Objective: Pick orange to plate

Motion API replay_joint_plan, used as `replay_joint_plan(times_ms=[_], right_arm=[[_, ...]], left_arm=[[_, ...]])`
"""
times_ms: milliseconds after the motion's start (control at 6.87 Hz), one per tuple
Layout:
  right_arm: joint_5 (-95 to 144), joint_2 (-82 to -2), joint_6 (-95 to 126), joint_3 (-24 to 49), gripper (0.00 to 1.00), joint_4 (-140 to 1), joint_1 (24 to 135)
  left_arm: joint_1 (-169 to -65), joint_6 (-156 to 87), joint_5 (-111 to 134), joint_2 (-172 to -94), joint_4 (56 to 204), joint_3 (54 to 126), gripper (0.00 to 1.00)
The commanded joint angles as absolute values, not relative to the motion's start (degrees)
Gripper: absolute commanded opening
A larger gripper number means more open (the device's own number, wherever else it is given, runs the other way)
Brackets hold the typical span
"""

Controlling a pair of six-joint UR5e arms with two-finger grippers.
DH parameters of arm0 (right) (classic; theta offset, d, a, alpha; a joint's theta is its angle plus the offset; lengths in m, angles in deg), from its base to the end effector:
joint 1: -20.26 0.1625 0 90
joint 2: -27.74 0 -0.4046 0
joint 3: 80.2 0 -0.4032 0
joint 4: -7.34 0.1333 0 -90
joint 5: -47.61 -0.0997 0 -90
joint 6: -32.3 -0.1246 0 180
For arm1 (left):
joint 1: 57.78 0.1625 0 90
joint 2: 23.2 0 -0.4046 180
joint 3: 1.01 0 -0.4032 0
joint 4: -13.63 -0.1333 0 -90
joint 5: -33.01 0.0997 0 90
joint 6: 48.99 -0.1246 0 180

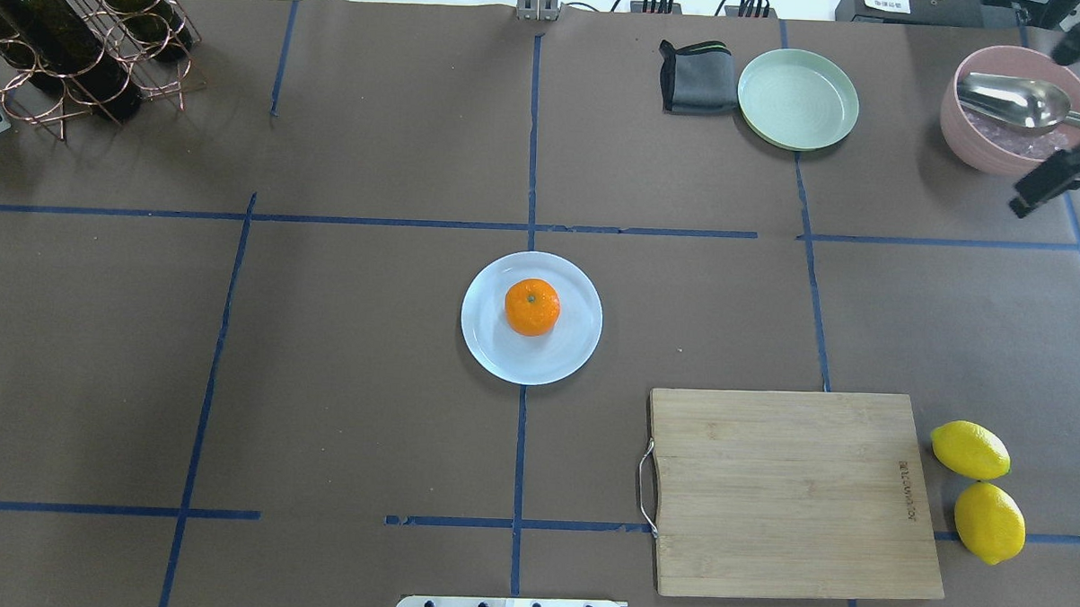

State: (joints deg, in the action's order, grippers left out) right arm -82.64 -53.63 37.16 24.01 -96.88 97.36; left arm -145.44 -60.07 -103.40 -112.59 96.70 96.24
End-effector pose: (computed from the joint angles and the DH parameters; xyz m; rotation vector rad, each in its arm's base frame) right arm -0.0702 -0.5432 0.4851 0.0952 -0.7133 -0.3494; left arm -0.0228 -0.4968 0.6069 0.0571 0.8097 0.2192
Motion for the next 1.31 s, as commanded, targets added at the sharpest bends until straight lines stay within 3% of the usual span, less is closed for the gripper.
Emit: replay_joint_plan(times_ms=[0,437,1165], right_arm=[[-85.10,-57.93,45.63,18.61,1.00,-96.73,106.80],[-91.44,-60.85,47.59,8.24,1.00,-85.26,110.70],[-90.12,-63.14,39.42,8.92,1.00,-82.40,111.84]], left_arm=[[-145.67,-60.06,-103.84,-111.44,96.77,96.20,1.00],[-146.19,-60.06,-103.84,-111.44,96.95,96.29,1.00],[-146.55,-60.06,-103.58,-111.44,96.86,95.85,1.00]])
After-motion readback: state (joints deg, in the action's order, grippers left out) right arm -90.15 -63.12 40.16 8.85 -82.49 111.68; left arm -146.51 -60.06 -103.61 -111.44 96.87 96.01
